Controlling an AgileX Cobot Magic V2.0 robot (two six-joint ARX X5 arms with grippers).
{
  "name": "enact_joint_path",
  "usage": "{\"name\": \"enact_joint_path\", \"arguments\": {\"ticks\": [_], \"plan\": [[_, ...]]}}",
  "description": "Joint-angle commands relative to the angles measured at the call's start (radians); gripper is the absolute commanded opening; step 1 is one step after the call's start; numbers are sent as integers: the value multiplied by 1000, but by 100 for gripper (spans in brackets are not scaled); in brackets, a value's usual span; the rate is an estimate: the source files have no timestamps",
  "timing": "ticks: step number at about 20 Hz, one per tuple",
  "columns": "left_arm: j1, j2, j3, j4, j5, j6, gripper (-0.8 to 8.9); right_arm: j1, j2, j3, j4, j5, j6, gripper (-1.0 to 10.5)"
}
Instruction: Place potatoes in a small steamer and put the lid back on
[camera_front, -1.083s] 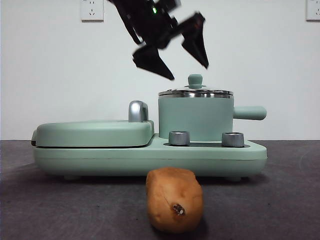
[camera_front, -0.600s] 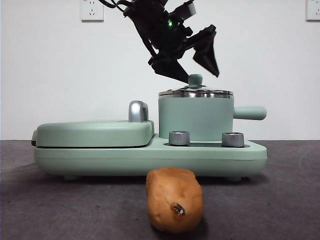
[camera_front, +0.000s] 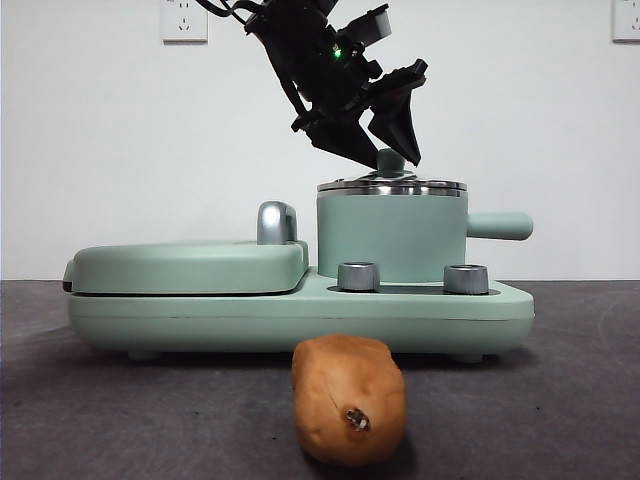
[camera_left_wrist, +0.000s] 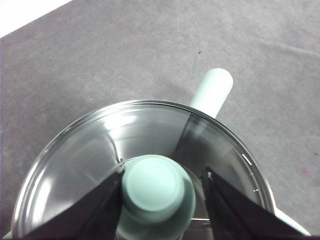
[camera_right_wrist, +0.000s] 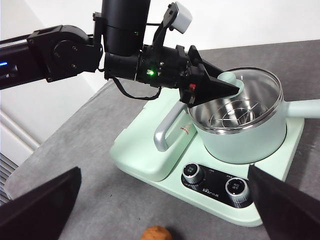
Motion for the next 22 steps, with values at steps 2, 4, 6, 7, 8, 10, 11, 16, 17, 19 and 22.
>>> {"name": "enact_joint_path", "arguments": {"ticks": [2,4,6,7,8,10,11,16,17,19,22], "plan": [[-9,24,33,5,-3,25,137,3,3,14,6,1,-10,555],[-9,24,33,11,-4,24,82,3,3,14,6,1,-10,555],[-9,24,33,30,-4,23,66,3,3,14,6,1,-10,555],[-10,24,33,43,-4,19,66,3,3,14,7,2,-10,555],[-10,22,34,54,-4,12,66,3,3,14,7,2,-10,555],[-10,12,44,54,-4,8,66,3,3,14,7,32,-10,554],[-10,7,61,38,-4,-15,66,3,3,14,5,70,-7,554],[-7,-9,198,-135,-4,-39,57,4,24,19,-24,126,17,553],[-5,-10,237,-185,-4,-36,57,4,40,26,-41,142,23,546],[2,-20,284,-249,-4,-35,56,18,77,43,-80,165,24,544],[26,-58,291,-293,-4,-23,54,81,158,79,-131,197,31,544]]}}
